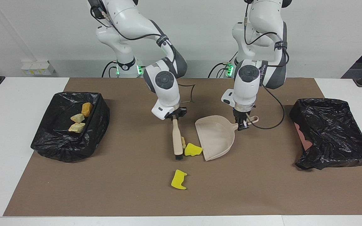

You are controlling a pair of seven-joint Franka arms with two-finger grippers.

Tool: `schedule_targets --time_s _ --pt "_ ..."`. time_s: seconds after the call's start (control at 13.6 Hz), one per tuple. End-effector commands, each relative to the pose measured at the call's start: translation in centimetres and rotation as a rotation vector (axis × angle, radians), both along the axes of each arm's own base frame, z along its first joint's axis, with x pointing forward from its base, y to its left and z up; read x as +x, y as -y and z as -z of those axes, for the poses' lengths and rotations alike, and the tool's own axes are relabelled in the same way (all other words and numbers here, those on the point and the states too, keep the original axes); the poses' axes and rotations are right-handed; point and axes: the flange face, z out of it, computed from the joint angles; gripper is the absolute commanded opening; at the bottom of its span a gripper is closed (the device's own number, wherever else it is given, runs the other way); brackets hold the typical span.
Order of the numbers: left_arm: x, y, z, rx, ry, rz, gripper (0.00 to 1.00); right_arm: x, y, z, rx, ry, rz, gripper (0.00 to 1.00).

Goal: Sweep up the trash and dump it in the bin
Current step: 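Sweep the yellow sponge pieces with the right gripper's brush into the dustpan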

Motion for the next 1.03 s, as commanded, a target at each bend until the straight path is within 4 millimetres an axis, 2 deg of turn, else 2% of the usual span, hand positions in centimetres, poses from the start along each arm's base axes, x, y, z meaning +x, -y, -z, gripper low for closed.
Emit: schedule_targets --time_s 0.0,0.15,0.37,0.59,0.73,0.88,0.95 --pt "-1.2 -0.8 0.1 0.004 0.011 0.008 0.00 -1.4 -3.9 -0.6 0.102 0.018 -0.042 0.00" --pt "-1.7 -1.0 0.4 0.006 0.002 0.007 0.00 -2.4 -5.9 -1.4 0.171 -0.010 -0.014 0.00" --pt "-2.8 -1.6 0.8 0.009 -0.015 0.005 0.00 -2.6 -5.7 -3.6 0.198 -0.017 0.009 0.00" --pt "-3.1 -1.8 0.9 0.010 -0.018 0.005 0.00 -1.4 -2.6 -7.2 0.184 -0.024 0.038 0.00" --pt "-3.3 -1.8 1.1 0.011 -0.022 0.004 0.00 0.2 0.5 -8.6 0.143 -0.042 0.061 0.00" --pt "-3.2 -1.9 1.1 0.009 -0.018 -0.030 0.00 1.8 3.4 -8.1 0.019 0.019 0.015 0.00" --pt "-3.3 -1.9 1.1 0.009 -0.016 -0.047 0.00 3.1 5.9 -7.8 -0.031 0.044 0.010 0.00"
